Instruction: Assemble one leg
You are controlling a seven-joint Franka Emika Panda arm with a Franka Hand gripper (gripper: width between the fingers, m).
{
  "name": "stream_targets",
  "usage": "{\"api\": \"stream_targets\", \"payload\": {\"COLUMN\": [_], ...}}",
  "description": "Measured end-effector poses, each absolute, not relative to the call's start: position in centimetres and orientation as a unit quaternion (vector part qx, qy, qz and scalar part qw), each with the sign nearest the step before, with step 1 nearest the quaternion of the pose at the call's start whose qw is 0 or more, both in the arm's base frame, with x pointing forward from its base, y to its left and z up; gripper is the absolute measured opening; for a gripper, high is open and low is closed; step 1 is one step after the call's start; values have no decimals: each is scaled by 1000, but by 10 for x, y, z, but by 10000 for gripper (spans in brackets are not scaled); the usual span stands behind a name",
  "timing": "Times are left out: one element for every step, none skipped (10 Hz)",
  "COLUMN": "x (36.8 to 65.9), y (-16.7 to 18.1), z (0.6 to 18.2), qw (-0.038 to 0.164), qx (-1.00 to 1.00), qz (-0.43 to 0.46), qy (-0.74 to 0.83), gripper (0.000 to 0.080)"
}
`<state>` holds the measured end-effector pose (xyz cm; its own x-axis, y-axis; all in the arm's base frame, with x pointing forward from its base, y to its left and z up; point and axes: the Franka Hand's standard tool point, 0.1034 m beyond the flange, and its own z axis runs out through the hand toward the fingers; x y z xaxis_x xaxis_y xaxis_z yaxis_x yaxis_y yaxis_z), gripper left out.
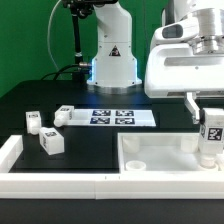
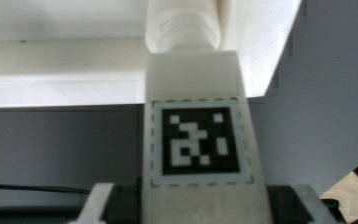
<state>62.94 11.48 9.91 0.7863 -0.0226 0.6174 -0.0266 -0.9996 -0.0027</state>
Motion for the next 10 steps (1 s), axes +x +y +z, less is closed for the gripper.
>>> {"api": "stream_targets", "payload": {"x": [630,631,632,632,630,630,629,628,626,625], "y": [113,114,114,114,114,115,115,115,115,115], "z": [99,99,99,96,93,92,90,86,83,80], "qw": [4,4,4,5,5,5,6,6,7,9], "qx": [945,945,944,946,947,947,947,948,949,948], "qz": [327,328,329,325,322,321,320,318,316,317], "qy": [-12,-12,-12,-12,-12,-11,-10,-10,-9,-9], "gripper": [287,287,287,287,287,287,287,287,287,287]}}
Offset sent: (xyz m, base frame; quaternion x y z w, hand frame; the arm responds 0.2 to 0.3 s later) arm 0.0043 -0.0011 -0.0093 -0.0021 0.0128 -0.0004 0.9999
